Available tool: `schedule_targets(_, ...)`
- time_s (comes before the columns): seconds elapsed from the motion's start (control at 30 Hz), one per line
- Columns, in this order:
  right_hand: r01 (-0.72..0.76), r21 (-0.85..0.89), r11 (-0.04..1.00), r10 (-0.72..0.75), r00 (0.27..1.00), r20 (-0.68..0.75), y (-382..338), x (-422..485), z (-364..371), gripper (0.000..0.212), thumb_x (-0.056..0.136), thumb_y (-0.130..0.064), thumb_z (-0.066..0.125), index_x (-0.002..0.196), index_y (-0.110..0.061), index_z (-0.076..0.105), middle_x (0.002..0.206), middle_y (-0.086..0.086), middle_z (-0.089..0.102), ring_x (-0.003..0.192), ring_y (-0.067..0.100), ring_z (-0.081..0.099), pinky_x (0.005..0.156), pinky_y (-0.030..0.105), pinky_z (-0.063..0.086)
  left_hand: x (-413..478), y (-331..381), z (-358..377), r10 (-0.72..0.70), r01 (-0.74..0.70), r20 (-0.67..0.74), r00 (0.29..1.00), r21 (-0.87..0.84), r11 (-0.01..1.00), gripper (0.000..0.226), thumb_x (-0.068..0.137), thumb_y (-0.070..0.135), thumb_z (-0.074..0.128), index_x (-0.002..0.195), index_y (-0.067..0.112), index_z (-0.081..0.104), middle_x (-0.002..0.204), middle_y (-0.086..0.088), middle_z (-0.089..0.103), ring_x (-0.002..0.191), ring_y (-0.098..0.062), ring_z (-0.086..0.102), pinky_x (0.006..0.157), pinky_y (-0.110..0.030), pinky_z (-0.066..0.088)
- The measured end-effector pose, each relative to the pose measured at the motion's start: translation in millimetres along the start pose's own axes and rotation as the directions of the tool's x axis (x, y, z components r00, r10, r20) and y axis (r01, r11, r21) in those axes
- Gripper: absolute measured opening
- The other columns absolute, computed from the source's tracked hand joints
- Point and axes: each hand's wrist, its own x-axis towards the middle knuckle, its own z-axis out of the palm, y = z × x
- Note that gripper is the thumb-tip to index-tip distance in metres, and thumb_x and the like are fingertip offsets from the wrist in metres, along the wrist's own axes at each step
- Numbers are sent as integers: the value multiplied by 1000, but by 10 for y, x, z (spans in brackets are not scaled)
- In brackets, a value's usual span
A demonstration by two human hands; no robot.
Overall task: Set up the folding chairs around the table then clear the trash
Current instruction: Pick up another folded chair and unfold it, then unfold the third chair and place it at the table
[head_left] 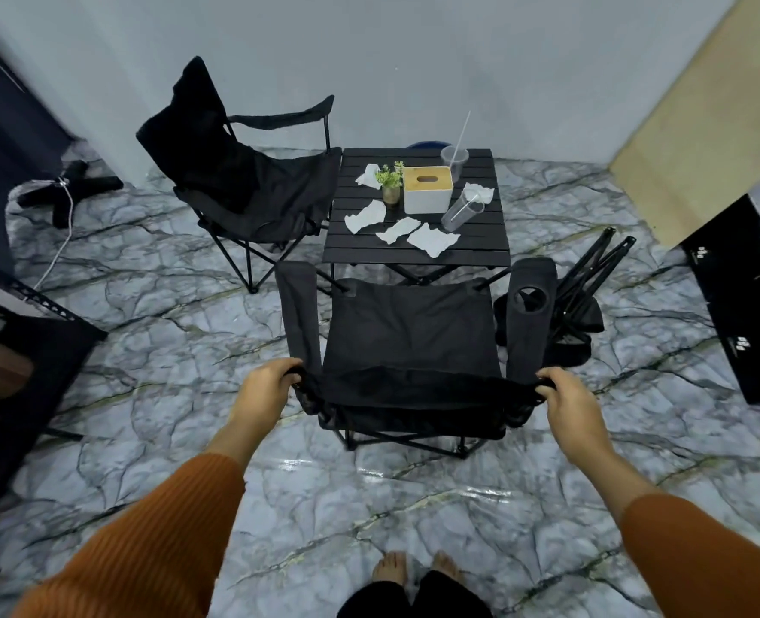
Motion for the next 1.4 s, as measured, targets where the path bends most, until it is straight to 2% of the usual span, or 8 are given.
schedule_targets(0.1, 135, -267, 954, -106, 987, 119, -4, -68, 66, 37, 100, -25, 44, 133, -8, 50, 141, 10, 47, 137, 29, 35, 106, 42, 37, -68, 0, -23, 37, -36, -16, 999, 53, 998, 30, 98, 12, 50, 125, 11, 63, 122, -9, 67, 104, -27, 65, 82, -30, 50)
schedule_targets(0.23, 114, -393, 912, -49, 984, 171, 8, -185, 154, 58, 99, -44, 36, 148, -14, 28, 159, 4, 23, 149, 25, 5, 119, 45, 18, -196, 23, 6, 32, -33, 12, 999, 73, 997, 36, 101, 24, 42, 134, 15, 53, 136, -9, 57, 123, -31, 55, 95, -41, 46)
schedule_targets(0.33, 95, -364, 927, -21, 979, 201, -6, -182, 115, 60, 99, -45, 37, 149, -15, 25, 160, 3, 20, 150, 24, 2, 121, 46, 16, -219, 74, -9, 25, -28, 47, 999, 83, 996, 39, 102, 31, 35, 135, 17, 50, 137, -8, 55, 125, -31, 52, 99, -43, 46)
schedule_targets(0.47, 62, -251, 966, -25, 989, 148, -90, -170, -35, 54, 99, -31, 46, 147, -11, 30, 155, 8, 31, 148, 26, 17, 119, 45, 23, -112, 317, -42, 37, -41, 37, 999, 95, 995, 41, 102, 29, 37, 134, 7, 52, 141, -15, 51, 134, -33, 43, 111, -43, 36)
schedule_targets(0.63, -33, -206, 978, 39, 999, 28, -155, -253, -294, 51, 98, -26, 47, 145, -10, 33, 152, 8, 36, 144, 26, 26, 115, 44, 29, 132, 1069, 119, 213, -228, 105, 971, 162, 960, 43, 100, 31, 40, 132, 5, 52, 142, -16, 49, 139, -34, 37, 114, -44, 31)
schedule_targets(0.77, -123, -294, 948, 115, 992, -46, -107, -361, -545, 55, 97, -28, 48, 145, -9, 29, 150, 11, 37, 142, 29, 28, 115, 46, 26, 128, 1797, 446, 307, -381, 308, 901, 216, 899, 43, 101, 31, 37, 137, 9, 45, 144, -14, 46, 141, -30, 32, 116, -44, 27)
schedule_targets(0.97, -263, -318, 911, 262, 964, -44, 32, -514, -818, 66, 98, -41, 41, 152, -14, 14, 161, 4, 14, 149, 26, 5, 121, 50, 8, -139, 2618, 946, 355, -573, 550, 756, 295, 765, 59, 102, 41, 33, 153, 18, 16, 162, -5, 12, 151, -24, 5, 122, -46, 8)
schedule_targets(1.4, -390, -182, 902, 364, 917, -161, 783, -329, -1679, 65, 99, -43, 40, 151, -16, 13, 161, 5, 13, 149, 27, 3, 120, 50, 8, -98, 4200, 1664, 464, -725, 624, 628, 253, 641, 64, 100, 48, 32, 154, 22, 8, 163, -4, 4, 151, -24, 0, 122, -49, 5)
